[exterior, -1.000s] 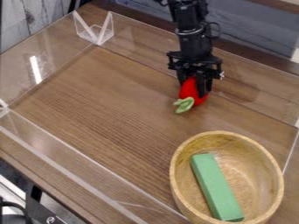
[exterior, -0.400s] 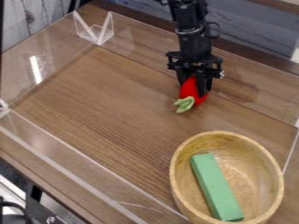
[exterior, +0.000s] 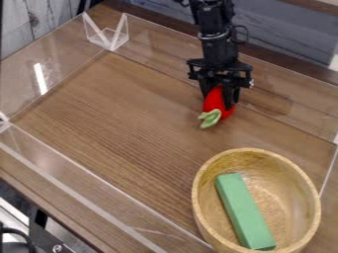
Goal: Move the red object to the right side of the table
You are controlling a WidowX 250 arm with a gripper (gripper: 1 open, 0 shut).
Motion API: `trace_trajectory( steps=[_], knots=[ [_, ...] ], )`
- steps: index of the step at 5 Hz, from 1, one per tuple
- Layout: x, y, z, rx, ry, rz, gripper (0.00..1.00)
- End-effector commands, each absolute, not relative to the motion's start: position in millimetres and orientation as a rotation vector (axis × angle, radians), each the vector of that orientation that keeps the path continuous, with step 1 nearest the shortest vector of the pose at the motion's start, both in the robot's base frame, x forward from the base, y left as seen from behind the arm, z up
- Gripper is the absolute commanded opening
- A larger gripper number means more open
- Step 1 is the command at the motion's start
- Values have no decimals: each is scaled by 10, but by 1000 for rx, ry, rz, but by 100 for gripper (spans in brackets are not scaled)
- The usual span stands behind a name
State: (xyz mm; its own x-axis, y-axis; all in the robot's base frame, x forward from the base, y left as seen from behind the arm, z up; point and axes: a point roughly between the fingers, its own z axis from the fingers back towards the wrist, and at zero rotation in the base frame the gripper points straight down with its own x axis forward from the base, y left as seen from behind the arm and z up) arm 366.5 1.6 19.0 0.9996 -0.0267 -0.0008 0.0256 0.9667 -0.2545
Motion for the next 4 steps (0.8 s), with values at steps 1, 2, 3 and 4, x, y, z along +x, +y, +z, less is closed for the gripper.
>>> trace_trajectory(
  steps=[1,2,3,4],
  knots=[
    [3693,54,227,-236,-12,-7,0],
    [3684,59,213,-230,-6,1,0],
    [3680,7,206,-224,2,-21,0],
    [3679,-39,203,-219,10,-41,0]
  ],
)
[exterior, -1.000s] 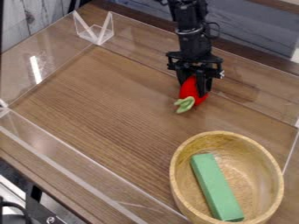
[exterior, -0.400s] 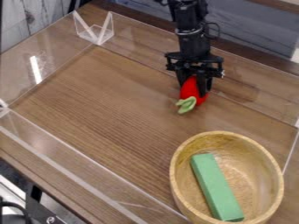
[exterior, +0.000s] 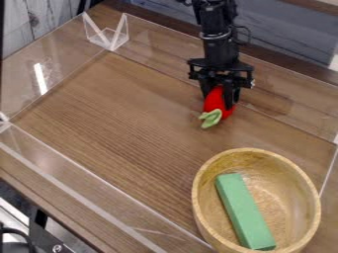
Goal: Move the red object to the right side of the table
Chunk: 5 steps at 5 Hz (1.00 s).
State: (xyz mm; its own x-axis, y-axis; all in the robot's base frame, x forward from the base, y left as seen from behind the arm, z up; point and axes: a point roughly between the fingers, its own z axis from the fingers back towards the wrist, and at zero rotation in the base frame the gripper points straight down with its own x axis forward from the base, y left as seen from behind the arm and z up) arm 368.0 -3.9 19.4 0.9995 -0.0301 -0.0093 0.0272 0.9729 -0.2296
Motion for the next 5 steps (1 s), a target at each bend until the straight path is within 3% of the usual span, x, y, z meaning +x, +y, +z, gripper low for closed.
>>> trace_trajectory(
  steps=[1,2,3,4,5],
  knots=[
    [3672,85,200,-216,18,-72,0],
    [3681,208,207,-213,26,-100,0],
    [3674,378,207,-215,28,-83,100],
    [3669,515,212,-215,26,-67,100],
    [3613,554,341,-218,-9,-47,0]
  ],
)
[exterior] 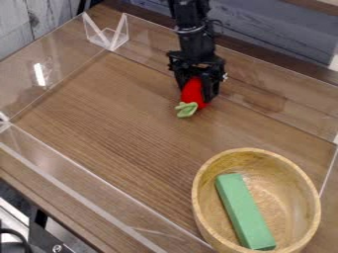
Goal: Move the red object to the right side of the table
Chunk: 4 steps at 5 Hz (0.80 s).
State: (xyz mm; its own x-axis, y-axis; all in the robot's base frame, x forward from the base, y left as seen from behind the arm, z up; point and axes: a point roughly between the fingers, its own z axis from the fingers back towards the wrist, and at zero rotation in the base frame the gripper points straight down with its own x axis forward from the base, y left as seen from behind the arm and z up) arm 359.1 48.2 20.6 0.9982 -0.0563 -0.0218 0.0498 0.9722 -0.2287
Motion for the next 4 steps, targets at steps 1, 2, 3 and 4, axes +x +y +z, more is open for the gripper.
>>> trace_trajectory(
  steps=[1,2,3,4],
  knots=[
    [3555,583,568,-223,-68,-29,0],
    [3501,482,833,-234,-118,-64,0],
    [3507,197,882,-247,-132,-131,0],
    [3529,15,796,-254,-133,-179,0]
  ],
)
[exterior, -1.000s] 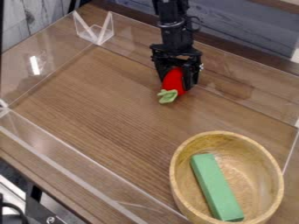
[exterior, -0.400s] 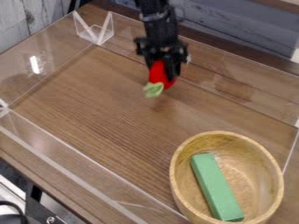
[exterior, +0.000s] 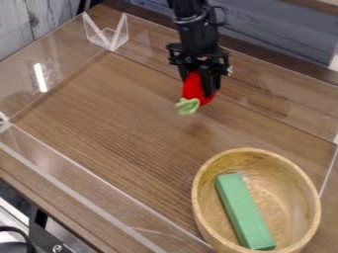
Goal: Move the red object to the right side of the table
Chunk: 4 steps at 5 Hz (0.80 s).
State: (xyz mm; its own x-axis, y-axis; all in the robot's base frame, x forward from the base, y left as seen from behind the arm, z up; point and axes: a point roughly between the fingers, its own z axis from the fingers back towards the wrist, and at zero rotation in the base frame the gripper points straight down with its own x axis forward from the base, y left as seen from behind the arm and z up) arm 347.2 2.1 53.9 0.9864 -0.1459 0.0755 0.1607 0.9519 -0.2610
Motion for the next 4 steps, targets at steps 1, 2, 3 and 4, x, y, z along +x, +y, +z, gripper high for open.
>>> trace_trajectory(
  steps=[1,2,3,4],
  knots=[
    [3535,-76,675,-257,-128,-208,0],
    [3604,-269,528,-257,-129,-170,0],
    [3686,-420,348,-252,-123,-129,0],
    [3754,-477,303,-249,-124,-79,0]
  ],
)
